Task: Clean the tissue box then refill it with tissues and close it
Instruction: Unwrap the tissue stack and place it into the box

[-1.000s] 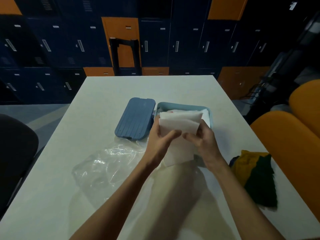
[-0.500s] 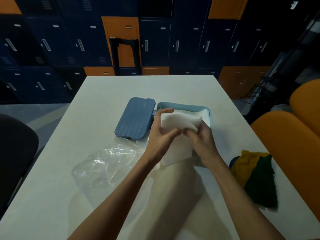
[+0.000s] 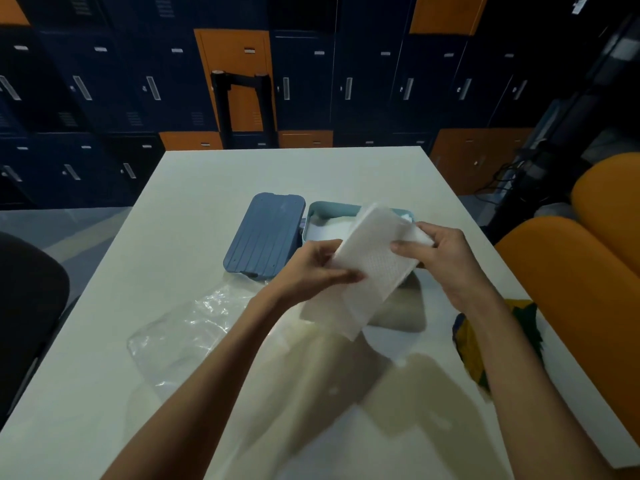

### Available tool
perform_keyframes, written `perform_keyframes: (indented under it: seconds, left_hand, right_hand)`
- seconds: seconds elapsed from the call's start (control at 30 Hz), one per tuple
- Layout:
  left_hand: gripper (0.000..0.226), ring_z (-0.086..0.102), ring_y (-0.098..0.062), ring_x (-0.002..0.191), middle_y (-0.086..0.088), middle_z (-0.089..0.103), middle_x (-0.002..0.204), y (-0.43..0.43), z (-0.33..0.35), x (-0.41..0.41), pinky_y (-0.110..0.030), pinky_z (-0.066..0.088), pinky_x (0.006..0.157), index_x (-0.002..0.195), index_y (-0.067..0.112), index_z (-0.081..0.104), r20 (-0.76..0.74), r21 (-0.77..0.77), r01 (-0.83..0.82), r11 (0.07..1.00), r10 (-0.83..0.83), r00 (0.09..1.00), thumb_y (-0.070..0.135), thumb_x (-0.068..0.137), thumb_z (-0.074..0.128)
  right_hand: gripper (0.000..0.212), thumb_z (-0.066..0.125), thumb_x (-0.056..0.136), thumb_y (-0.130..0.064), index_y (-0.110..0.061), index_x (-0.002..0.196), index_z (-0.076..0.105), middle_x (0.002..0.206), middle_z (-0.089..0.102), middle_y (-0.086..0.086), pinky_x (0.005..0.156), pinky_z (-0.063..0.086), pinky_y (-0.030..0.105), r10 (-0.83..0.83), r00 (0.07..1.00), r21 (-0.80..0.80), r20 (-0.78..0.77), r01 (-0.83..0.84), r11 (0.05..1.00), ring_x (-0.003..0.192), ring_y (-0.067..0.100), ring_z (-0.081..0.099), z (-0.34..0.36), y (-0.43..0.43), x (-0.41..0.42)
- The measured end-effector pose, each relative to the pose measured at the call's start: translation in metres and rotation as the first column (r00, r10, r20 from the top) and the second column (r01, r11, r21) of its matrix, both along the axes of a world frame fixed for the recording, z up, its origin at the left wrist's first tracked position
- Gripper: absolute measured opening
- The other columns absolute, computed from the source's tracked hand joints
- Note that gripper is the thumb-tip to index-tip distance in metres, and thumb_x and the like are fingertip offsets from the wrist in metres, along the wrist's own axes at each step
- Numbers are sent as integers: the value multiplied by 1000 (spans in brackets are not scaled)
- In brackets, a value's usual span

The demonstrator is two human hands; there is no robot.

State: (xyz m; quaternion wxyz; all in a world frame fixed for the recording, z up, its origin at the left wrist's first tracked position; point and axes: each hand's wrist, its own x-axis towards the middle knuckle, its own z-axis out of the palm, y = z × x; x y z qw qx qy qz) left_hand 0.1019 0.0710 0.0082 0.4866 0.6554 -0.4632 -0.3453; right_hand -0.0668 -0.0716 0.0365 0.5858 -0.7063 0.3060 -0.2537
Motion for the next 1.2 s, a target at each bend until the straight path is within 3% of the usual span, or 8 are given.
perform_keyframes:
  seconds: [0.13, 0.23, 0.37, 0.53, 0.63, 0.8, 1.03, 1.2]
  left_hand:
    - [35, 67, -23, 91, -3, 71, 99, 10, -15, 1, -37, 60, 78, 109, 20, 72, -105, 26, -124, 992, 126, 987, 17, 75, 81]
    - [30, 69, -17, 83, 0, 74, 93, 17, -20, 0, -33, 60, 72, 101, 17, 74, -278, -37, -247, 968, 227, 933, 14, 72, 81]
    - [19, 70, -13, 77, -3, 74, 86, 17, -22, -7, -33, 60, 69, 92, 13, 72, -258, -95, -260, 961, 228, 939, 10, 75, 79]
    - [20, 62, 6, 84, 15, 71, 96, 17, -32, -12, -21, 47, 75, 95, 26, 73, -192, -61, -306, 950, 289, 938, 34, 78, 78]
    - [33, 60, -2, 82, 5, 71, 92, 16, -33, -18, -22, 41, 75, 88, 21, 73, -279, -97, -418, 903, 378, 883, 52, 78, 65]
    - [13, 57, -10, 79, -3, 68, 86, 9, -35, -24, -22, 41, 71, 84, 18, 69, -303, -146, -559, 816, 501, 811, 30, 85, 66]
    - [31, 57, 12, 86, 4, 67, 104, 6, -32, -31, 3, 37, 68, 109, 20, 64, -239, -145, -453, 880, 413, 879, 43, 89, 59]
    - [52, 61, -1, 91, -2, 69, 104, 12, -36, -29, -12, 43, 74, 116, 30, 59, -240, -160, -377, 912, 335, 911, 58, 72, 59]
  right_hand:
    - [17, 71, 80, -5, -5, 97, 69, 96, 68, 13, 83, 54, 43, -222, 968, 252, 116, 187, 949, 95, 28, 64, -18, -1, -19]
    - [20, 71, 78, 0, -9, 96, 68, 98, 70, 11, 81, 54, 42, -206, 978, 192, -10, 204, 960, 91, 25, 66, -36, 2, -39]
    - [34, 74, 76, 2, -20, 99, 65, 99, 69, 5, 76, 55, 33, -173, 974, 123, -144, 191, 974, 94, 21, 65, -58, 11, -50]
    - [31, 72, 77, 0, -22, 97, 63, 89, 66, 5, 69, 54, 34, -130, 986, 92, -101, 139, 986, 85, 20, 63, -64, 19, -48]
    - [33, 77, 67, -10, -23, 95, 64, 85, 64, 2, 57, 52, 25, -150, 988, 122, -30, 153, 981, 77, 16, 61, -63, 24, -43]
    - [29, 66, 61, -16, -28, 88, 65, 86, 61, 0, 56, 49, 32, -174, 985, 99, -14, 174, 980, 77, 20, 58, -63, 23, -42]
    - [34, 55, 59, -16, -27, 90, 60, 85, 54, 2, 53, 41, 29, -153, 987, 57, -48, 156, 986, 78, 21, 51, -70, 22, -39]
    - [38, 54, 57, -16, -26, 93, 58, 93, 54, 10, 55, 47, 31, -186, 982, 49, -37, 188, 981, 85, 23, 53, -74, 25, -36]
